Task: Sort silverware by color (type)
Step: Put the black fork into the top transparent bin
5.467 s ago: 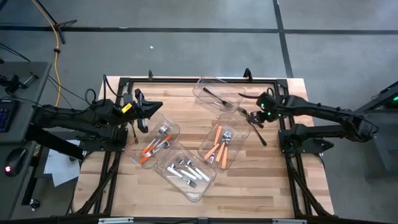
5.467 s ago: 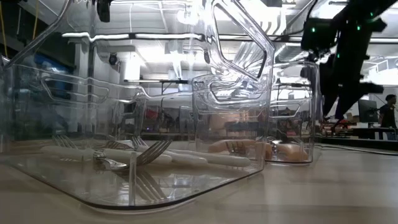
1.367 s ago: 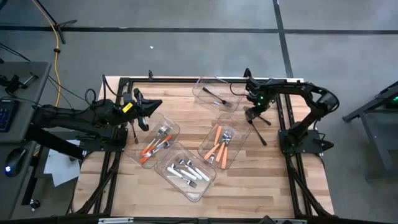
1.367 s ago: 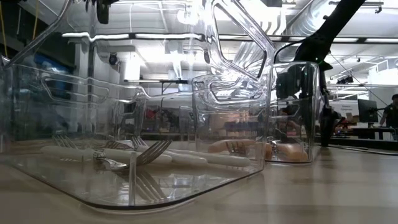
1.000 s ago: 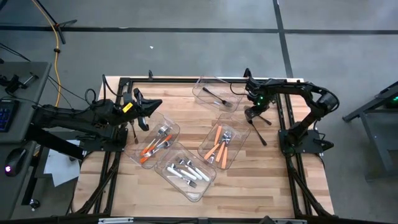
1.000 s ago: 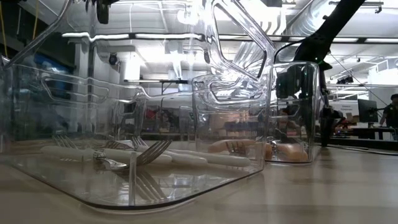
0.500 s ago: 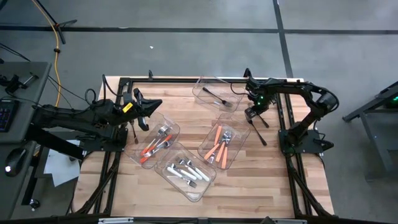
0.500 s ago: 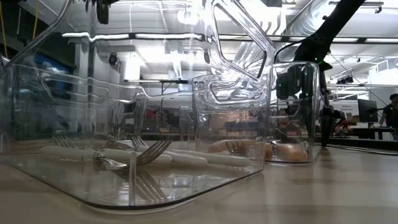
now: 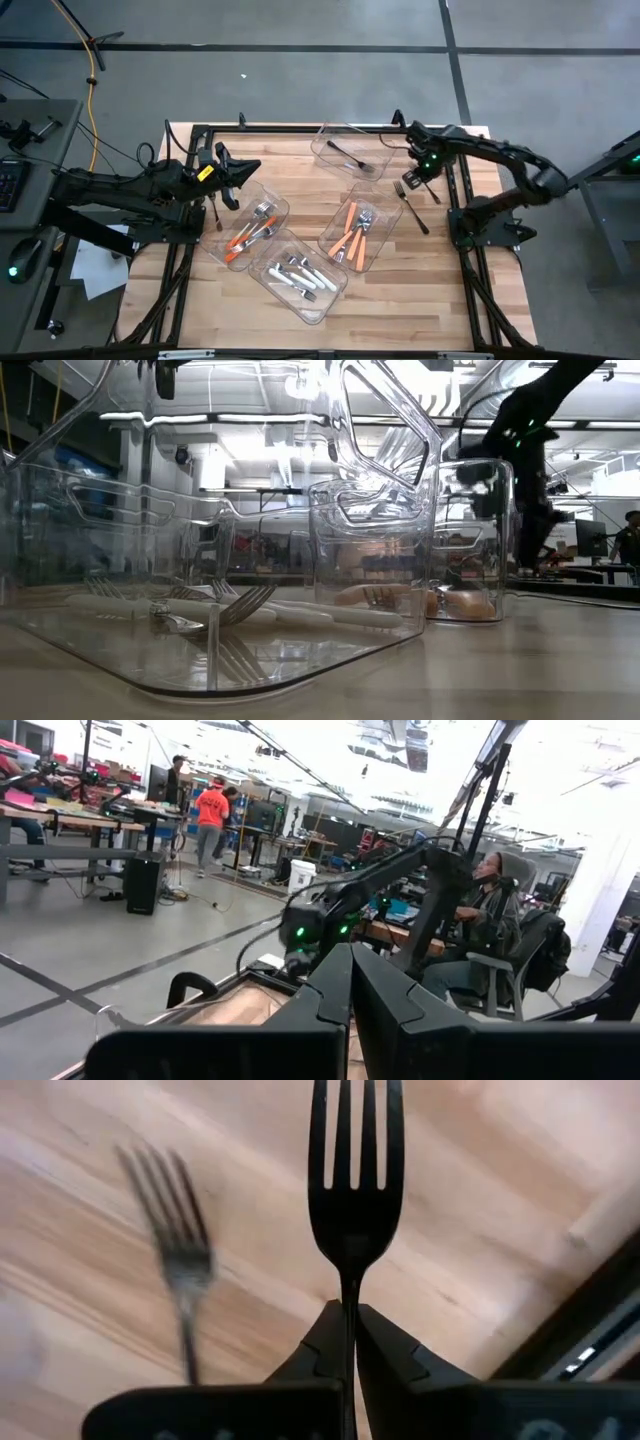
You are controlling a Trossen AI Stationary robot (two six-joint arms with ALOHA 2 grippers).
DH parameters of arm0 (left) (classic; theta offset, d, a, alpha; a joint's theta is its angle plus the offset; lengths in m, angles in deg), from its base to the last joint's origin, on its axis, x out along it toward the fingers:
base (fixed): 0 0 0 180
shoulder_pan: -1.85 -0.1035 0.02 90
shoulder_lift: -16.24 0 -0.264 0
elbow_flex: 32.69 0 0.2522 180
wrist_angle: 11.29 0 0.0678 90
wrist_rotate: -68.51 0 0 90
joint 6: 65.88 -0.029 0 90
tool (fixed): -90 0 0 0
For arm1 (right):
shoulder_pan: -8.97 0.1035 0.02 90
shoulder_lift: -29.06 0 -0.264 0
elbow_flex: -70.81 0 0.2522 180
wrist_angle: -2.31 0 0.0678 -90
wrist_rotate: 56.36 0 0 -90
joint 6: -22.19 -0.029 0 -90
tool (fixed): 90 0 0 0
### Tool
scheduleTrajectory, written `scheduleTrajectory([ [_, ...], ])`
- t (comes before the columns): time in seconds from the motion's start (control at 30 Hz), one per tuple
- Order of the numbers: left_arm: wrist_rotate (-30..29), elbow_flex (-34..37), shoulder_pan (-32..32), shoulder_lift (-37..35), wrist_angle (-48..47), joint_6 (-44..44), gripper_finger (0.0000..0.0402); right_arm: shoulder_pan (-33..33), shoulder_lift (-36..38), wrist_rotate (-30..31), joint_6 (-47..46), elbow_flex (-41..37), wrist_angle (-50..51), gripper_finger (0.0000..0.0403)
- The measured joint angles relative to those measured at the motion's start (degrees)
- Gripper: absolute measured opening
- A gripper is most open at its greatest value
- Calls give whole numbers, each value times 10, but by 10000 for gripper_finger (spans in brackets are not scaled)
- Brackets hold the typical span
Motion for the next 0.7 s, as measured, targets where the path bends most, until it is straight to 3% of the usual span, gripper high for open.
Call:
scheduleTrajectory([
  [0.4,0,0,0,0,0,0,0,13,259,-4,-117,1,-17,0],
  [0.53,2,0,0,0,0,3,0,51,332,-14,-160,2,-80,0],
  [0.7,65,0,0,0,5,29,0,132,368,-40,-177,2,-228,0],
])
